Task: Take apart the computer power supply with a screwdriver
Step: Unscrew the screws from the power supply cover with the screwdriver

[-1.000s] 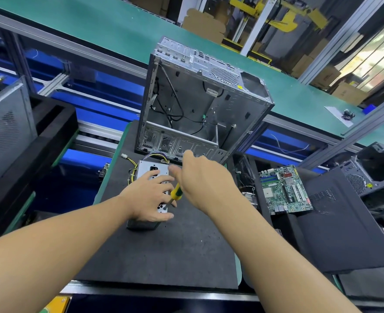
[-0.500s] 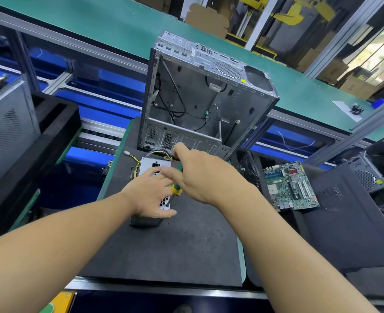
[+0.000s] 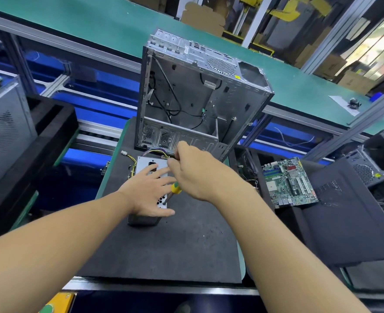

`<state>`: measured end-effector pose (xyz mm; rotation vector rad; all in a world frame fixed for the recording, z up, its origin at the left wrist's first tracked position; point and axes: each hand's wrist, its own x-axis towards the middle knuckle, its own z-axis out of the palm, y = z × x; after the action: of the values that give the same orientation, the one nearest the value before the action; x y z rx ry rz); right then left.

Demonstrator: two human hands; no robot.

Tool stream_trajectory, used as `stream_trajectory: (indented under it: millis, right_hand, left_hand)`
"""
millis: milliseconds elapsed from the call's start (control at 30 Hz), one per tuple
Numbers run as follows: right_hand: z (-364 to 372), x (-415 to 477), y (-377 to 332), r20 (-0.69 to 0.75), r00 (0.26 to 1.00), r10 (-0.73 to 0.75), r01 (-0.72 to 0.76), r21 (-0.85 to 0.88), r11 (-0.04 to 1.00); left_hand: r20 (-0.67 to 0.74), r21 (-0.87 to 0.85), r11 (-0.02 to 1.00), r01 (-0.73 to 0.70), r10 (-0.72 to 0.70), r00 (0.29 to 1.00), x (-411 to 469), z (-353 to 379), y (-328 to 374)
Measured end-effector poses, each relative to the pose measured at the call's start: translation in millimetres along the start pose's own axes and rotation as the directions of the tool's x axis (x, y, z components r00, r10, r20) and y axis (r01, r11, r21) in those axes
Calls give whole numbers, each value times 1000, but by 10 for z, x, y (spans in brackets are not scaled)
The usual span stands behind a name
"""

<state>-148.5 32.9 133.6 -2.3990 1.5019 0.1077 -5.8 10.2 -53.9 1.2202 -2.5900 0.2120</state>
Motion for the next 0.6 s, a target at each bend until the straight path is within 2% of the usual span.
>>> stream_trajectory:
  millis: [67, 100, 167, 233, 267, 333, 400, 467, 500, 533, 600]
  right_hand:
    - [34, 28, -24, -49, 996, -70, 63, -139, 988]
    - [45, 43, -29, -55, 993, -102, 91, -175, 980]
    - [47, 66, -18, -5, 987, -163, 162, -106, 981]
    - [-9, 62, -5, 74, 984, -162, 156, 79, 985]
    - [-38, 62, 3, 101, 984, -146, 131, 146, 981]
    - [-36, 66, 19, 86, 993, -83, 67, 178, 982]
    - [19, 54, 2, -12, 1000, 6, -6, 30, 1000]
    - [74, 44, -49, -129, 990, -50, 11, -285, 959]
    - [87, 48, -68, -144, 984, -109, 50, -360, 932]
    - [86, 63, -78, -124, 981, -152, 98, -359, 928]
    - [28, 112, -66, -40, 984, -175, 164, -198, 966]
  left_hand:
    - [125, -17, 998, 53, -50, 991, -3, 44, -19]
    - [121, -17, 998, 55, -52, 991, 1, 45, -18]
    - [3, -15, 1000, 23, -23, 1000, 4, 21, -9]
    - [-187, -25, 999, -32, 27, 982, 11, 0, 3]
    - [-241, -34, 998, -47, 37, 970, 19, -10, 14]
    - [-261, -9, 999, -39, 36, 965, 33, -25, 22]
    - [-186, 22, 1000, -18, 22, 982, 14, 3, 9]
    - [-95, -1, 1000, 5, -5, 996, -7, 44, -3]
    - [-86, -5, 1000, 3, -4, 996, -5, 42, -7]
    - [-105, 6, 1000, -2, 2, 994, -1, 36, -6]
    - [-164, 32, 1000, -2, 7, 986, 25, -19, 13]
